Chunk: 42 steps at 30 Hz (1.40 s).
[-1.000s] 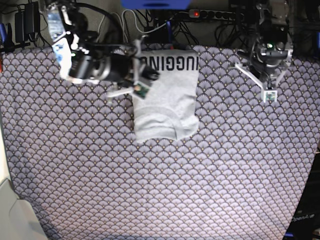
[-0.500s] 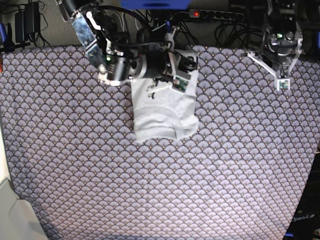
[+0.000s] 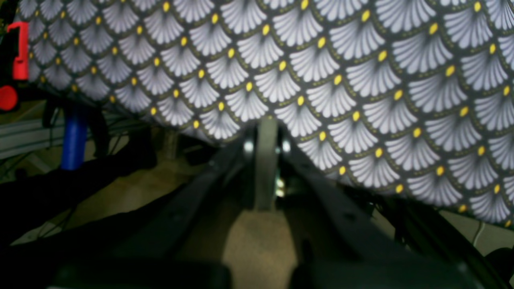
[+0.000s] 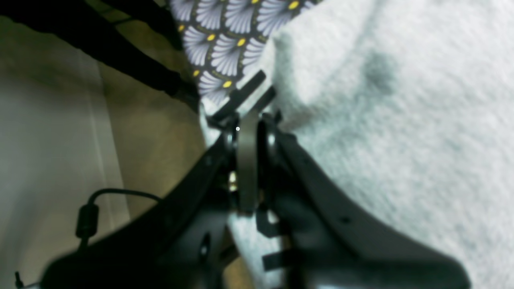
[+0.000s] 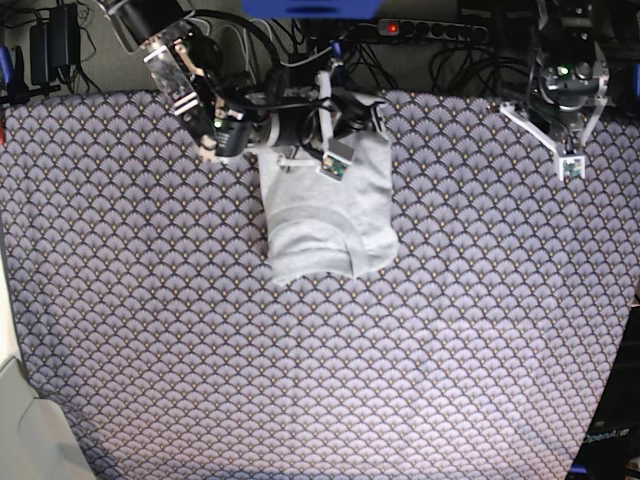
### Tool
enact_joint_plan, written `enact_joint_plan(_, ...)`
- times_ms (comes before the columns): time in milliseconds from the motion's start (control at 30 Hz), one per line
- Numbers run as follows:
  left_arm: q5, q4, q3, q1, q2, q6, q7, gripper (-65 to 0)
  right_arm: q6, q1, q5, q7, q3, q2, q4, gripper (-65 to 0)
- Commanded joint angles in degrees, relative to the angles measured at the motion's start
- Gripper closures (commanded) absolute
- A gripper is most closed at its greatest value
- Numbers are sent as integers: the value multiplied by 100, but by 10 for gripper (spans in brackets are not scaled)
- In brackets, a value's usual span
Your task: Fold the T-shirt properly
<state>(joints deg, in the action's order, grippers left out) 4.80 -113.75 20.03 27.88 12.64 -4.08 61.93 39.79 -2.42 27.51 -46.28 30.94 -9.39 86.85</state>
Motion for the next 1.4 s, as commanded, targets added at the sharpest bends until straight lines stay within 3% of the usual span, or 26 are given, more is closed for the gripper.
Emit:
enact_joint_plan(0,-53,-110,23,-14,59,-10,-70,-5,21,26,-30,-79,-13,-59,40,-3)
enact_joint_plan(400,-71,-119,23,12,59,-10,-70,-5,21,53,-30,-150,-575,-59,-47,-3)
enact_joint_plan(767,-36,-207,41,12,252,-10,-88,-5,21,-369,-39,-1029,-575,38,2080,-3)
enact_joint_plan(933,-27,-207,454,12,252,8,-114,-5,21,-361,-56,-1363,-760,-6,2458,-3)
enact_joint_plan(1000,-27,-207,568,30,340,157,-105,-5,21,-361,-65,-1433,-1076,-138,2458,-3)
enact_joint_plan(1100,-27,-207,735,267,454,816,-114,-5,21,-396,-65,-1556,-1542,-402,2467,-3)
enact_joint_plan(1200,-27,-207,929,443,428,1230,-123,-5,21,-651,-65,-1671,-2026,-666,2467,-3)
enact_joint_plan(1367,-27,-207,902,786,419,1405,-132,-5,21,-1372,-65,-1644,-2878,-973,2599,-2)
